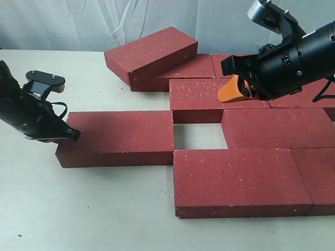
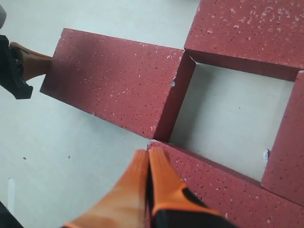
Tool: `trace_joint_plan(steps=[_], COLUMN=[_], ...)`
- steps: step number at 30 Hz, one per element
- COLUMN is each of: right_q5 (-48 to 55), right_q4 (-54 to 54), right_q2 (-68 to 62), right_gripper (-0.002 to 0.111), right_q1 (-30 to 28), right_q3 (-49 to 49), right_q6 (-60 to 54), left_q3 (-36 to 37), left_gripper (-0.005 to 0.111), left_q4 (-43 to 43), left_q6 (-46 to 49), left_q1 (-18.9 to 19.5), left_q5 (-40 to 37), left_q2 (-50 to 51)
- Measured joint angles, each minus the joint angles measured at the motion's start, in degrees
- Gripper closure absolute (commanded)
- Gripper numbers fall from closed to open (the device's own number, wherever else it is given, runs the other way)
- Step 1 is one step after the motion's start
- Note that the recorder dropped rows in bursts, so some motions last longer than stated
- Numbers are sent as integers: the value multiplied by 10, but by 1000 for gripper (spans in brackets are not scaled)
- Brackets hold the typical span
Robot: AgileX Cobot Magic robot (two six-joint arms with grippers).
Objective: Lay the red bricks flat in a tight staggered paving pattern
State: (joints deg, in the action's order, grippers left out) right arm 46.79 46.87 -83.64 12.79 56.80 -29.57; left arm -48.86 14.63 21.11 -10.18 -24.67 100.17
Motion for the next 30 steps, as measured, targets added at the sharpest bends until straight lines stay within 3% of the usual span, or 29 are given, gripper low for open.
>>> trace_joint_plan(steps=[6,13,16,21,30], right_q5=[0,2,1,-15,-104], right_q4=[0,-4,-18,-53,-78], right_q2=[0,-1,-14,-92,-181], right_gripper=[109,109,109,109,109], right_q1=[0,8,43,154,212], right_q3=[0,0,0,12,32], right_q6=[0,-7,-9,-11,-12], left_q3=[-7,-7,-7,-7,-7], left_gripper=[107,107,107,107,107], left_q4=[-10,-14,-14,-14,-4], left_q6=[1,-14,-16,-16,-16], left_q1=[1,33,35,35,35], left_q5=[-7,-19,-20,-20,4], left_q2=[2,5,5,5,5])
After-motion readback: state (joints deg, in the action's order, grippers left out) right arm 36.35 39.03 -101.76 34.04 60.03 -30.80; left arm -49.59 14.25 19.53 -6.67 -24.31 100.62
